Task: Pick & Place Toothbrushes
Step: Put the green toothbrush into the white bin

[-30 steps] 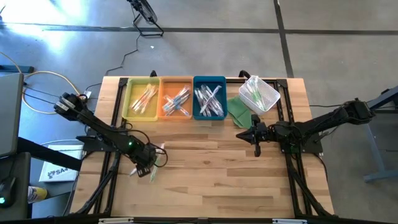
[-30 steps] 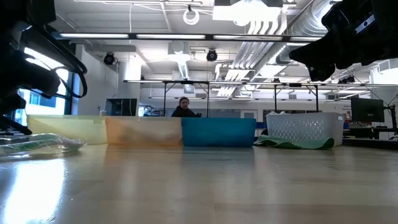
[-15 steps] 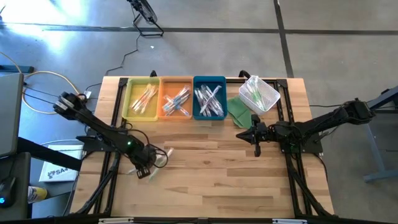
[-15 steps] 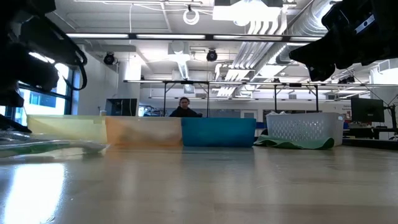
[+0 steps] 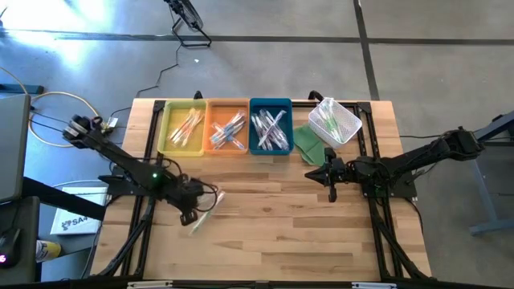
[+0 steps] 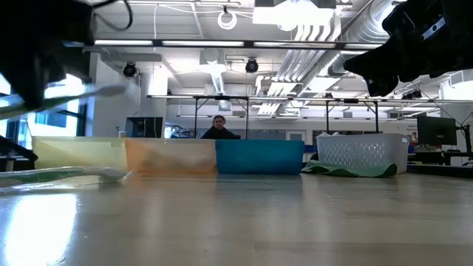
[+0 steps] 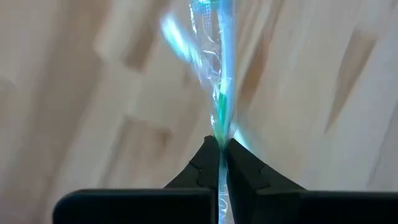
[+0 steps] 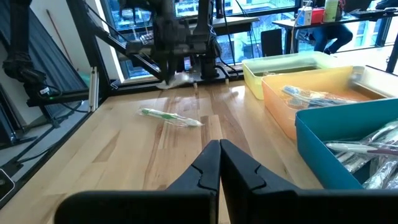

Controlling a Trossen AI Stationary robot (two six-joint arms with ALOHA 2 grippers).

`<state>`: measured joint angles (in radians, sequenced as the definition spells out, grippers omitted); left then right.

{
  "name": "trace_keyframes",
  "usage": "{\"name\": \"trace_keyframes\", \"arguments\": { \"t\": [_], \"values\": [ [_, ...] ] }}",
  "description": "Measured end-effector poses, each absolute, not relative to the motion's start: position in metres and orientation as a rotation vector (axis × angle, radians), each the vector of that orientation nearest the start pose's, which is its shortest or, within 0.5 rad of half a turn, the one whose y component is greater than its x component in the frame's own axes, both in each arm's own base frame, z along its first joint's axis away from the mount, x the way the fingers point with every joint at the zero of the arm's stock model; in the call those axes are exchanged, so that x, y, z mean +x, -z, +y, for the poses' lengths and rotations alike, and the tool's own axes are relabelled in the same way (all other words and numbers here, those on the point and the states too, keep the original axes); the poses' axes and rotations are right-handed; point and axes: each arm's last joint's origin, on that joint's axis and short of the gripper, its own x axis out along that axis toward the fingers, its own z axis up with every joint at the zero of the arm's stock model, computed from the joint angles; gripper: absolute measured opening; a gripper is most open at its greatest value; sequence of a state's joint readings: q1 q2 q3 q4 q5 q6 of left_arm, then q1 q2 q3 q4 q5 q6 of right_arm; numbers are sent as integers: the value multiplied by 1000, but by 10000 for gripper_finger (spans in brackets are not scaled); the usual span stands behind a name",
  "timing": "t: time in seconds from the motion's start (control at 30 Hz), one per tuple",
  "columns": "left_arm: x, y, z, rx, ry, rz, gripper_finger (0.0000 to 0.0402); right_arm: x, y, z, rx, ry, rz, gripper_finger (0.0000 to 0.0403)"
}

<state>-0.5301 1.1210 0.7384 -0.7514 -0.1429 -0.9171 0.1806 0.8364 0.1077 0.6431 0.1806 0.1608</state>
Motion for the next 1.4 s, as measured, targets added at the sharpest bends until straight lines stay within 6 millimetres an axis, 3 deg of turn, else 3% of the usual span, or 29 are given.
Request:
{"name": "trace_keyframes", "arguments": {
  "t": [0.3, 0.53, 0.77, 1.1, 1.4],
  "values": [
    [167, -261, -83, -290, -266, 795, 2, 160, -173, 24, 146, 7, 84, 2],
    [162, -281, -76, -214, -294, 675, 2, 160, -173, 24, 149, 7, 84, 2],
    [168, -289, -60, -167, -341, 658, 2, 160, -173, 24, 150, 7, 81, 2],
    [183, -296, -21, -113, -318, 660, 2, 160, -173, 24, 150, 7, 81, 3],
    [194, -304, -13, -30, -230, 581, 2, 160, -173, 24, 148, 7, 81, 3]
  ]
}}
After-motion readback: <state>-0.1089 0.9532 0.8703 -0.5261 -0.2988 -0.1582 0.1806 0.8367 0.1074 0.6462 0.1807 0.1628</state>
